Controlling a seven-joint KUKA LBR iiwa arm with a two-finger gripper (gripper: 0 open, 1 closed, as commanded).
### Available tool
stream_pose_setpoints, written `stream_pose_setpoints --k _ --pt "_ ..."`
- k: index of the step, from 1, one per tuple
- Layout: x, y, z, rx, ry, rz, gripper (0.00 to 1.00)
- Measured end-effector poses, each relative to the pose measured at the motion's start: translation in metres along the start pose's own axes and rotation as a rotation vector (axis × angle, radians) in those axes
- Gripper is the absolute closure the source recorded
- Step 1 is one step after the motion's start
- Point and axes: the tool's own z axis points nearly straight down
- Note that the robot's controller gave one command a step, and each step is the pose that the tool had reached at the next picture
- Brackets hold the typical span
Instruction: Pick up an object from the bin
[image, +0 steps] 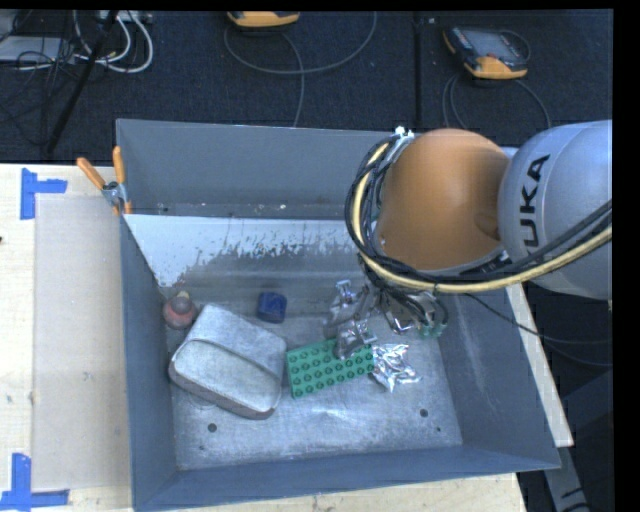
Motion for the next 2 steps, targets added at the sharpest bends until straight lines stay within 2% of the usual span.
stream_pose_setpoints --k 1,2 --pt "0.001 -0.001 0.003 -0.001 0.007 0.003 0.00" --pt "0.008 -0.014 0.148 -0.002 -0.005 -0.077 0.00"
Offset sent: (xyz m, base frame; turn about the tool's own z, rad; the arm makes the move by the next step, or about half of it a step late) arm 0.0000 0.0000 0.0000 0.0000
